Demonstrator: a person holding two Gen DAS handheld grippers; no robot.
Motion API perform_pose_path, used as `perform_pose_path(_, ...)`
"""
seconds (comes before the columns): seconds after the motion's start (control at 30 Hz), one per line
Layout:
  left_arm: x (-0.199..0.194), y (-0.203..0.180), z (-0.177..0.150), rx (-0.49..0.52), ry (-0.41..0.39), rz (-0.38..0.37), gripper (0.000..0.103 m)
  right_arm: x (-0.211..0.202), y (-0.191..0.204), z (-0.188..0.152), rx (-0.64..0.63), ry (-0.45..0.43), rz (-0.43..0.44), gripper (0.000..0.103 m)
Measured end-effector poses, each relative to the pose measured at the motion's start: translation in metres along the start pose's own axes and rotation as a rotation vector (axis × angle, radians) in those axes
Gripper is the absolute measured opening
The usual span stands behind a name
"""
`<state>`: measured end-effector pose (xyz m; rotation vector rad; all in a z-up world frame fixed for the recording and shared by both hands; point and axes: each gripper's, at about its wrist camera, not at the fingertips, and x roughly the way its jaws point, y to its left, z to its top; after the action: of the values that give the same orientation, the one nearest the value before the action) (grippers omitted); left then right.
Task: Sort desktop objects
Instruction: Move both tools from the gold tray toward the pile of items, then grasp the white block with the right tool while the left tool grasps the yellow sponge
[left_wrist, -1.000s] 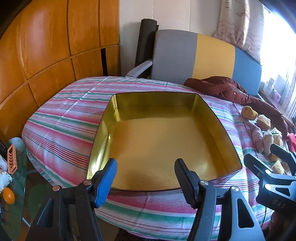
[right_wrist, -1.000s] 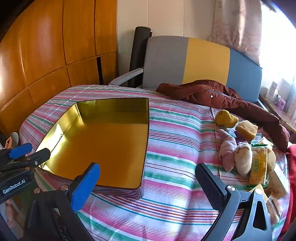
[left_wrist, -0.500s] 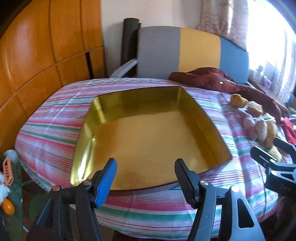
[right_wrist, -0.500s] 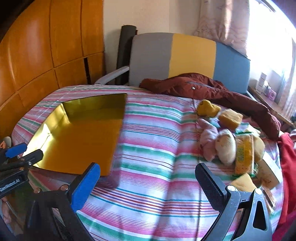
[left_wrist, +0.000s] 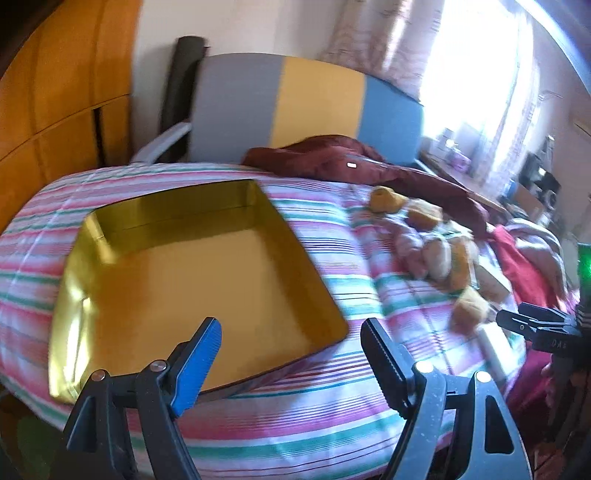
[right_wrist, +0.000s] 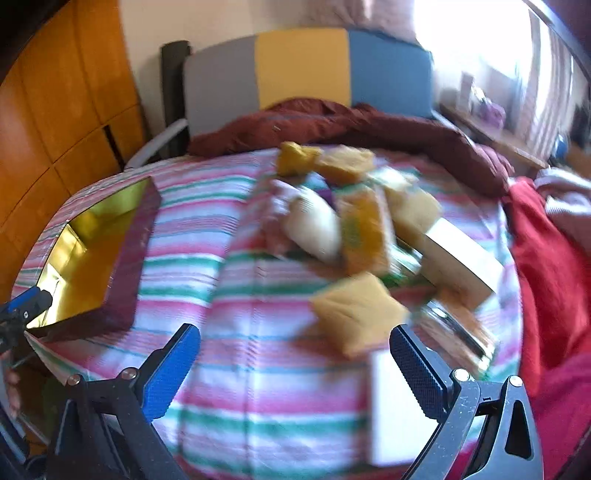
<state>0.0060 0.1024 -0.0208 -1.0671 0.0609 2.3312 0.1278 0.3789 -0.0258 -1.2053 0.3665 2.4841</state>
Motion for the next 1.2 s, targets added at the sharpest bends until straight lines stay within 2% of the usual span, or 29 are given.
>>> perform_pose_path(0.23,0.021,-0.051,0.015,0.085,0.064,-0.165,0.079,-0.012,-0.057,-0.017,0.083,0.136,0.022,0.103)
perform_pose_path(0.53,0.054,-0.117,0.029,0.205,0.148,-0.364,0.079,0.006,-0.072,-0.028,0.158,0.223,-0.003,0.103)
perform_pose_path(0.7,0.079,-0.146,0.032,0.281,0.212,-0.49,0.079,0.024,-0.072,-0.028,0.189,0.269,-0.069,0.103)
perform_pose_path(0.87,0.111,-0.165,0.036,0.309,0.273,-0.552,0.079,0.039,-0.072,-0.032,0.206,0.298,-0.109,0.103)
perform_pose_path(1.03,0.132,-0.19,0.04,0.384,0.309,-0.611,0.08,0.044,-0.076,-0.032,0.218,0.305,-0.149,0.103)
perform_pose_path(1.2,0.152,-0.216,0.039,0.469,0.344,-0.635,0.081,0.046,-0.08,-0.033,0.226,0.316,-0.161,0.103)
